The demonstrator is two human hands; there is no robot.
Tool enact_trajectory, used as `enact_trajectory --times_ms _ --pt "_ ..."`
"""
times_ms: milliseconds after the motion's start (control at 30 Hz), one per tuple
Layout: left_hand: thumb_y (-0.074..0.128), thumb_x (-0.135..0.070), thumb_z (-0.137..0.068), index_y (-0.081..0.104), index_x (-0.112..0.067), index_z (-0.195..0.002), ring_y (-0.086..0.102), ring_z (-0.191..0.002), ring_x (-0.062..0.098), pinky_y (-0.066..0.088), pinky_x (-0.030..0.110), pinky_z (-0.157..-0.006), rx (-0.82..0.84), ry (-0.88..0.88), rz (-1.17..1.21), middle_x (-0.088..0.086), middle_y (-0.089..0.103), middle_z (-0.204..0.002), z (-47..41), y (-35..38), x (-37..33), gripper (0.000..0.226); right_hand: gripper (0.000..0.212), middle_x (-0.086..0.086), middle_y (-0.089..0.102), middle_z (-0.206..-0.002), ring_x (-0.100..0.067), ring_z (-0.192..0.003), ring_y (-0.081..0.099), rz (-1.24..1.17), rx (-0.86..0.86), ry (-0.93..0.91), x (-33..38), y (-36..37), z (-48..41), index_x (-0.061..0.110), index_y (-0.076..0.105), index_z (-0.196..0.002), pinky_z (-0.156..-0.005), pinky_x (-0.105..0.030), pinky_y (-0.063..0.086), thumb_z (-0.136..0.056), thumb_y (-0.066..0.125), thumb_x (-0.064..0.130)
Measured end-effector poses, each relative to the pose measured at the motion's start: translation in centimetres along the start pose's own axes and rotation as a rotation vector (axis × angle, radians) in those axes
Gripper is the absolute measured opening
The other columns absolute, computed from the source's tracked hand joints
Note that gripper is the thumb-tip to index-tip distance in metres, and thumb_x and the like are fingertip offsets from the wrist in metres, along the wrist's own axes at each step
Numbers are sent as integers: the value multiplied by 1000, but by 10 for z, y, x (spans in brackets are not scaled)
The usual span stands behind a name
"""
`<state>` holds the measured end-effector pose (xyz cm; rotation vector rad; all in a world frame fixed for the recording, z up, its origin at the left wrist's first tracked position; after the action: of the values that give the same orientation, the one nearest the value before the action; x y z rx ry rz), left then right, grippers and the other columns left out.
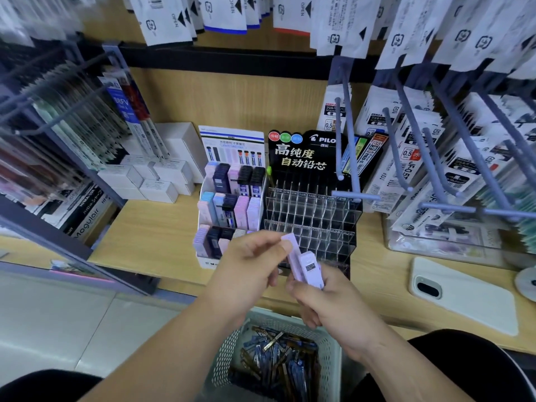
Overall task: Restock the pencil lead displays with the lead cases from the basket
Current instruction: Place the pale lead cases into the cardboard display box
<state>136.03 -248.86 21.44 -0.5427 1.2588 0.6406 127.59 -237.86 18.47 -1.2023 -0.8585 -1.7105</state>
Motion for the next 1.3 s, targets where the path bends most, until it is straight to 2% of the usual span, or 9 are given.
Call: enact_trajectory --times_ms 233,400,600,800,967,1067,1133,1200,1300 --pt "66 -8 -91 72 -15 -79 48 -49 15 35 25 -48 -101 -13 53 3 56 -55 10 -16 6 16 16 5 42 -54 -12 -47 37 26 0 58 -5 2 7 15 60 -82 -50 -29 37 -95 69 17" --pt "69 -2 -88 70 -14 -99 52 -50 17 38 23 -46 -174 -23 89 6 61 -61 19 -31 10 16 12 1 56 -61 -11 -48 44 36 -5 71 -8 0 5 9 67 -87 -54 -32 38 -95 69 18" --pt "68 4 -87 70 -9 -102 55 -51 17 42 20 -49 -180 -5 58 5 62 -60 27 -39 17 20 10 -1 55 -60 -16 -49 41 57 -40 73 -16 1 3 10 69 -86 -53 -34 38 -95 69 15" --pt "72 8 -82 62 -4 -88 63 -56 21 48 26 -53 -143 4 52 8 65 -63 35 -46 24 17 14 -6 47 -61 -18 -49 40 30 -103 51 -17 -4 4 18 70 -80 -49 -31 40 -94 70 15" --pt "71 11 -79 56 -3 -77 67 -59 28 53 34 -58 -121 -36 217 22 66 -66 37 -46 31 21 9 -9 57 -72 -8 -48 44 -116 -163 37 -10 -5 4 14 68 -85 -49 -33 39 -95 68 13" --pt "78 8 -73 62 -12 -79 65 -63 30 50 36 -64 -21 -58 88 22 66 -65 37 -42 38 26 6 -8 60 -73 -6 -47 46 -134 -187 1 -7 -3 3 10 65 -89 -52 -33 37 -95 67 10" --pt "79 -3 -70 69 -30 -97 60 -66 28 47 38 -69 89 -58 -47 16 66 -66 36 -35 39 40 6 -6 63 -72 -9 -47 44 -97 -181 -12 -3 2 1 9 67 -89 -52 -33 37 -95 67 11" --pt "76 -5 -79 65 -43 -115 54 -63 28 44 37 -70 147 -32 -141 13 67 -67 35 -29 36 53 8 -2 63 -69 -11 -45 43 -69 -166 -19 0 9 -2 6 66 -90 -50 -32 37 -95 67 13" --pt "61 -9 -95 62 -46 -113 47 -61 38 40 36 -65 172 21 -216 -1 65 -61 34 -24 27 41 11 -1 60 -65 -9 -45 48 -70 -147 -19 2 20 -5 6 64 -87 -48 -30 39 -95 68 14"
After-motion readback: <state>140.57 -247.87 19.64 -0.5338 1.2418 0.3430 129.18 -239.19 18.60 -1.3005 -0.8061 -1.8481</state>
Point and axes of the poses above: each hand's wrist, its own z-axis away from the middle knuckle, its own y-axis out of the palm, x = y × z, the point moved 6 cm from there along -z, towards the middle knuckle
